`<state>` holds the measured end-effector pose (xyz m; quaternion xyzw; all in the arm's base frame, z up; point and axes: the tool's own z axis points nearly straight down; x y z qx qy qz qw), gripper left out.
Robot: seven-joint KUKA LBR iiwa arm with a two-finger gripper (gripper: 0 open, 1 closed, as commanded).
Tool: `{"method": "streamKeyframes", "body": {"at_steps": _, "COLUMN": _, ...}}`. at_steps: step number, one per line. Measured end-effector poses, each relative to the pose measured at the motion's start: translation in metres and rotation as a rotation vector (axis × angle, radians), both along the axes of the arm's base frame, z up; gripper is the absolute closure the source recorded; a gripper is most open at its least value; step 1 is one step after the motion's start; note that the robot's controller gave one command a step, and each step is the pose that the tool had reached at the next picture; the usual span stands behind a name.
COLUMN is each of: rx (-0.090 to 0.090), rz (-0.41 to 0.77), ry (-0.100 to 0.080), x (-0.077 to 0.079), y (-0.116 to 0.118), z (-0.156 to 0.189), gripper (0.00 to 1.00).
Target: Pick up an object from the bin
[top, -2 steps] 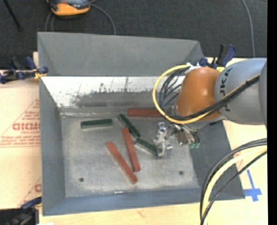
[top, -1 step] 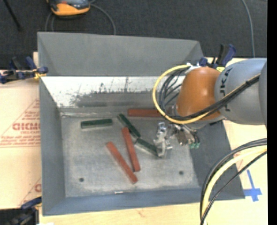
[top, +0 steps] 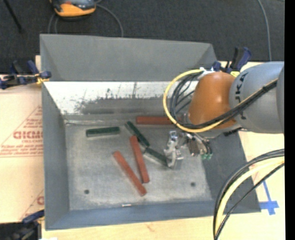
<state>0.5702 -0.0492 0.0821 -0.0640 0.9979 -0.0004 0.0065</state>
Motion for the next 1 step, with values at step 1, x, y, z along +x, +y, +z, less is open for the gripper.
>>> {"method": "streamKeyframes", "body": {"at_steps": 1, "rx": -0.002, "rz": -0.09, "ry": 0.001, "x": -0.0405, "y": -0.0401, "z": 0.1926, "gripper": 1.0}}
